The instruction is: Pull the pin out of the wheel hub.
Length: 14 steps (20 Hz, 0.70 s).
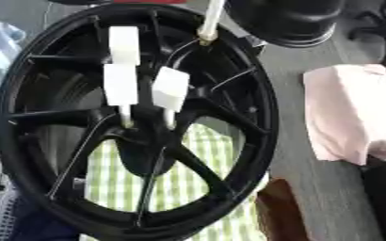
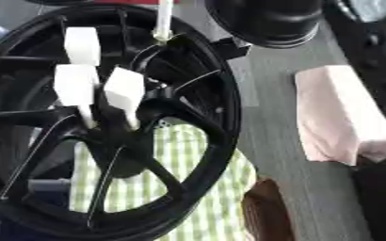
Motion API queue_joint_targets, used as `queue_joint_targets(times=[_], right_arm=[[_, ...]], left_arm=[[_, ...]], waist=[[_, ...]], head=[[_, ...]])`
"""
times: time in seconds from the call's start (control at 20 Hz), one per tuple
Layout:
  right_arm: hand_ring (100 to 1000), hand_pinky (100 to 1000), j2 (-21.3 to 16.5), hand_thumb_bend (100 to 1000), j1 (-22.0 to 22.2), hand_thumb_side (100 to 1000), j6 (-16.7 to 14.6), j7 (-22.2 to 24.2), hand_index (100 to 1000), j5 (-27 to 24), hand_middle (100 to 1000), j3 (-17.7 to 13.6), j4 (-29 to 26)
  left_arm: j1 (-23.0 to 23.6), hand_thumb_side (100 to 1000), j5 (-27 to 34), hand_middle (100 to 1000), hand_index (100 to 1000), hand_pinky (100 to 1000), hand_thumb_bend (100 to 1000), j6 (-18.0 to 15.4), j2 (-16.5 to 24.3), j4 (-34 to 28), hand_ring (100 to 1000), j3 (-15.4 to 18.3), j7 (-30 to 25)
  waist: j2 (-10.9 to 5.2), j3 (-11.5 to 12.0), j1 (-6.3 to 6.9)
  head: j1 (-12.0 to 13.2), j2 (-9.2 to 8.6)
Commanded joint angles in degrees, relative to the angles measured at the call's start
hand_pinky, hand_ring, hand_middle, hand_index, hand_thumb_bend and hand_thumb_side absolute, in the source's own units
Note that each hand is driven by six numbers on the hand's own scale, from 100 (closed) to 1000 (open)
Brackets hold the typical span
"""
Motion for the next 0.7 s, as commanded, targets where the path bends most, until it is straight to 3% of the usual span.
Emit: queue_joint_targets(times=[0.05, 0.15, 0.3, 0.45, 0.5, 0.7], right_arm=[[693, 882, -8.1, 100, 6.2, 167, -0.7, -4.8, 628, -3.3, 497, -5.7, -5.0], [695, 882, -10.9, 100, 14.2, 171, -1.7, -8.2, 633, -3.6, 502, -9.4, -7.6], [700, 877, -11.7, 100, 23.5, 168, -2.6, -12.9, 643, -1.8, 512, -14.3, -9.8], [703, 874, -10.6, 100, 32.0, 200, -3.3, -16.7, 654, 3.7, 523, -17.8, -10.5], [706, 873, -10.0, 100, 34.4, 250, -3.4, -17.6, 667, 5.2, 537, -18.5, -10.3], [720, 874, -6.7, 114, 41.3, 295, -3.0, -20.7, 689, 10.1, 563, -21.1, -7.4]], left_arm=[[-0.1, 761, -0.2, 625, 781, 718, 100, -0.1, 0.9, -1.0, 642, 0.8, 0.5], [0.0, 760, -0.2, 625, 781, 719, 100, -0.1, 0.6, -1.1, 642, 1.0, 0.7], [0.1, 758, -0.2, 625, 781, 718, 100, -0.1, 0.4, -1.2, 642, 1.2, 1.0], [0.2, 758, -0.2, 625, 781, 718, 100, -0.1, 0.1, -1.3, 642, 1.4, 1.2], [0.2, 758, -0.2, 625, 780, 718, 100, -0.1, 0.1, -1.3, 642, 1.4, 1.3], [0.1, 756, -0.2, 625, 780, 718, 100, 0.0, -0.1, -1.4, 642, 1.6, 1.6]], waist=[[-1.77, -0.5, 0.82], [-1.63, -1.0, 1.53], [-1.47, -1.9, 2.49], [-1.33, -2.8, 3.27], [-1.30, -3.1, 3.48], [-1.24, -3.8, 3.99]], head=[[1.2, -0.10], [1.9, -0.33], [2.8, -0.29], [3.5, -0.11], [3.7, -0.04], [4.4, -0.06]])
